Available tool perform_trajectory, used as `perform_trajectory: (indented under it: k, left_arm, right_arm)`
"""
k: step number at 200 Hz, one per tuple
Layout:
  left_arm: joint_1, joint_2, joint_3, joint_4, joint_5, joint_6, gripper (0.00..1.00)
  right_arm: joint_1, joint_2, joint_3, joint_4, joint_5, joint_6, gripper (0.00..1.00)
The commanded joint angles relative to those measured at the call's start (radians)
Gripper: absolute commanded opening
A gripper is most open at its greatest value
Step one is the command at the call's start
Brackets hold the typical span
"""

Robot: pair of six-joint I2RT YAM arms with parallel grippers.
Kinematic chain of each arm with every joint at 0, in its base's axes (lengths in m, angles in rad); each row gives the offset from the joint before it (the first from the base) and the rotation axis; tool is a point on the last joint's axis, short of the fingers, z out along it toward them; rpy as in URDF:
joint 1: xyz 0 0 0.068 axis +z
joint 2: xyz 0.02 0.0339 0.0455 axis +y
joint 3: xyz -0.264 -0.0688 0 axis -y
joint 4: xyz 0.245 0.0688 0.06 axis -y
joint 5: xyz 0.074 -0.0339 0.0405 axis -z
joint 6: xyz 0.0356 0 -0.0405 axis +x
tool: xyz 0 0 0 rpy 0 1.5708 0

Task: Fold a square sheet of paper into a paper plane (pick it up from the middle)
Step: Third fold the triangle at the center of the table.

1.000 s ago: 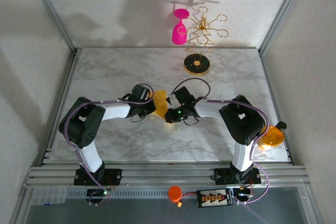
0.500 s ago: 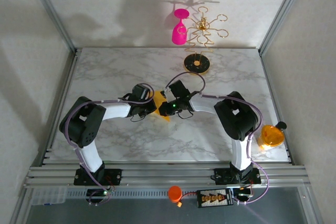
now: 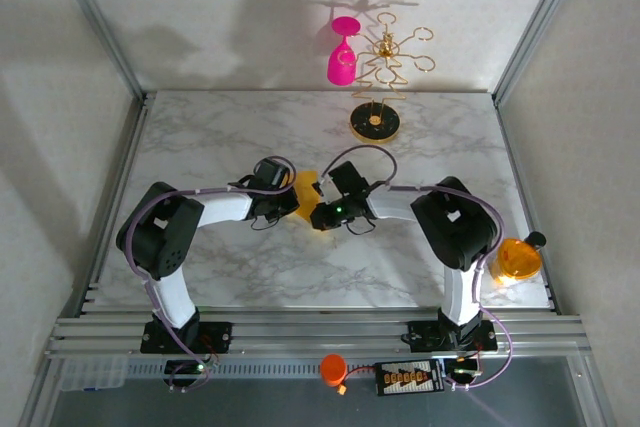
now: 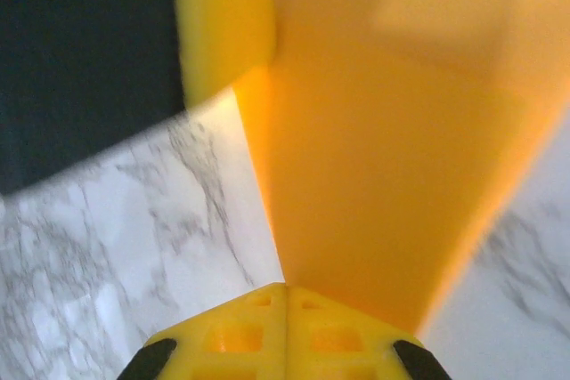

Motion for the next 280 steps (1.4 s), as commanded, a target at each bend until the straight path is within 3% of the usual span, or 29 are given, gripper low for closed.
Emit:
perform_trajectory:
  k: [1,47,93,123,197,243,280]
  left_arm:
    - [0.012,0.09,-0.041,-0.184,-0.159,0.015,0.0]
    - [0.011,0.078,-0.011,-0.174,-0.118,0.026,0.0]
    - [0.008,-0.012,0.069,-0.126,0.02,-0.01,0.08]
    - [0.02,-0.106,0.071,-0.118,0.009,-0.056,0.22]
    - [0.12,-0.334,-0.197,0.053,0.03,-0.229,0.5]
    - [0.116,-0.298,-0.236,0.159,0.123,-0.292,0.53]
    - [0.107,-0.24,-0.217,0.182,0.16,-0.293,0.49]
  right_arm:
    - [-0.018,-0.059,-0.081,-0.085,0.0,-0.025,0.01]
    - [-0.021,-0.171,-0.149,-0.078,0.048,-0.022,0.01]
    - [-0.023,-0.237,-0.119,0.115,0.104,0.077,0.05]
    - [-0.024,-0.156,-0.033,0.114,0.131,0.133,0.14]
    - [-0.024,0.027,0.156,0.042,0.145,0.147,0.16]
    - [-0.024,0.11,0.222,-0.027,0.192,0.143,0.18]
    - [-0.026,0.146,0.227,-0.063,0.239,0.148,0.2]
